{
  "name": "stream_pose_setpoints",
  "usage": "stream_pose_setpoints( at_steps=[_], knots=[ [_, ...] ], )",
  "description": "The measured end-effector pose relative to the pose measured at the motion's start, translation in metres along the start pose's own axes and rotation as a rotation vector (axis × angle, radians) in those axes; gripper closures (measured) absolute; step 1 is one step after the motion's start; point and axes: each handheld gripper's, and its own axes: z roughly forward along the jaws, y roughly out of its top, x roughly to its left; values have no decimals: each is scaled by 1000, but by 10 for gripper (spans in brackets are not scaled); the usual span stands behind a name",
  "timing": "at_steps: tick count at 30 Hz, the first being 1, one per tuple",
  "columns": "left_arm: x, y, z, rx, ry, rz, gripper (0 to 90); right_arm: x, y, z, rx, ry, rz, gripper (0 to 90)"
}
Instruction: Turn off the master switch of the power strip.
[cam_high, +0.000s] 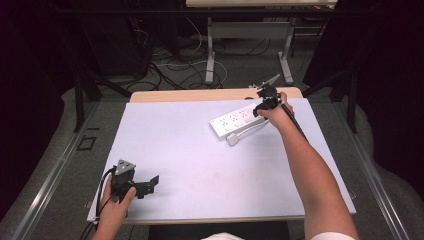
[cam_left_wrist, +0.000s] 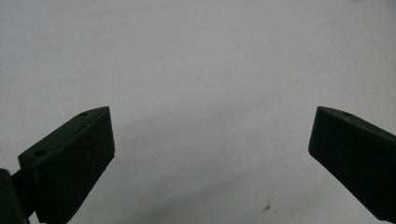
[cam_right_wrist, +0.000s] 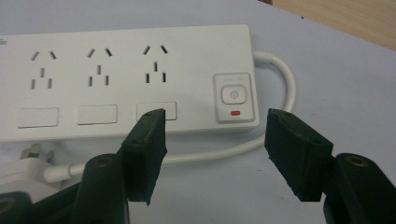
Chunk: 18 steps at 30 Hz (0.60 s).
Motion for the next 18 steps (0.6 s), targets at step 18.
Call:
stream_pose_setpoints(
  at_steps=[18],
  knots=[
    [-3, 3, 6, -8, -12, -9, 3, 20, -8, -31, -14, 43, 10, 164]
  ],
)
